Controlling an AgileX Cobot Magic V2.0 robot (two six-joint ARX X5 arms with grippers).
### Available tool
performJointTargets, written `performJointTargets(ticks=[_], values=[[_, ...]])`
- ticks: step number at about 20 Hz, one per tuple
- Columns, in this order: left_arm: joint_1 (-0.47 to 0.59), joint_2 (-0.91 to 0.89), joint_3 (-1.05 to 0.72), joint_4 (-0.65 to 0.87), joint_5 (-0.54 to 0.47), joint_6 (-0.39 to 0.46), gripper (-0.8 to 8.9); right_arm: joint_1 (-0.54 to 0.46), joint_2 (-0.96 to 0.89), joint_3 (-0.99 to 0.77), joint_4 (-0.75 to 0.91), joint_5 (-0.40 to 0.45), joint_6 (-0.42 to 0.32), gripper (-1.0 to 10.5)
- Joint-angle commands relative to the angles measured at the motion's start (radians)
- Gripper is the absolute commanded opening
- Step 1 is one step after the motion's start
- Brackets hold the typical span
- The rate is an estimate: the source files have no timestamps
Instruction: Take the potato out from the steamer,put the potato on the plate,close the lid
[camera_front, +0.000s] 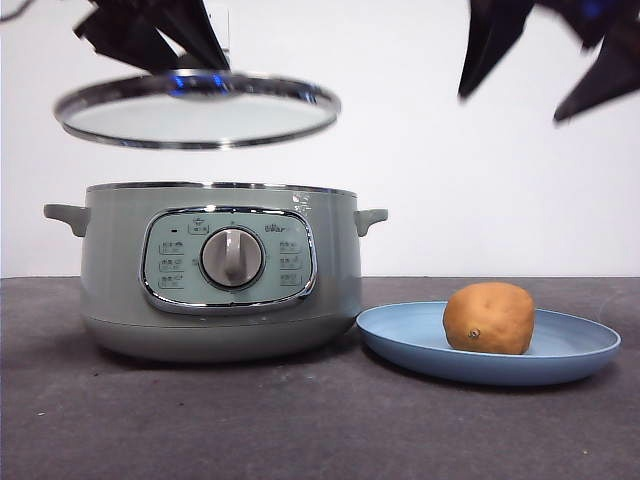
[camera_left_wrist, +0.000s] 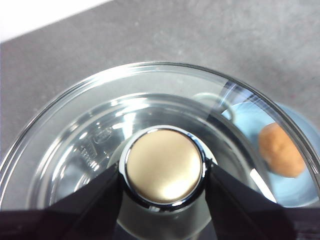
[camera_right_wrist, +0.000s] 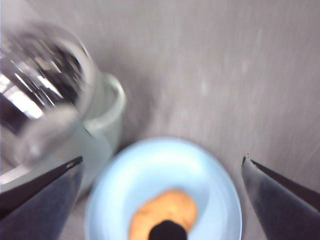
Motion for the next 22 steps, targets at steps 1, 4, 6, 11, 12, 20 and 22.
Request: performJointTargets(ticks=[1, 4, 6, 11, 12, 20, 22], values=[[-0.005, 0.028, 0.021, 0.053, -0.002, 0.024, -0.08, 0.000, -0.071, -0.001, 0.000, 0.003, 0.013, 6.0], [-0.012, 0.077, 0.021, 0.084, 0.000, 0.027, -0.08, 0.000, -0.155, -0.001, 0.000, 0.004, 0.013, 6.0], [-0.017, 0.105, 0.021, 0.103, -0.001, 0.027, -0.08, 0.000, -0.182, -0.001, 0.000, 0.003, 0.013, 6.0], [-0.034, 0.150, 0.021, 0.098, -0.023, 0.027, -0.08, 0.000, -0.188, -0.001, -0.021, 0.003, 0.006, 6.0], [-0.036, 0.153, 0.021, 0.096, -0.023, 0.027, -0.08, 0.000, -0.187, -0.001, -0.022, 0.004, 0.003, 6.0], [-0.036, 0.152, 0.021, 0.074, -0.031, 0.027, -0.08, 0.000, -0.187, -0.001, -0.022, 0.004, -0.011, 6.0], [-0.036, 0.152, 0.021, 0.074, -0.031, 0.027, -0.08, 0.000, -0.187, -0.001, -0.023, 0.003, -0.011, 6.0]])
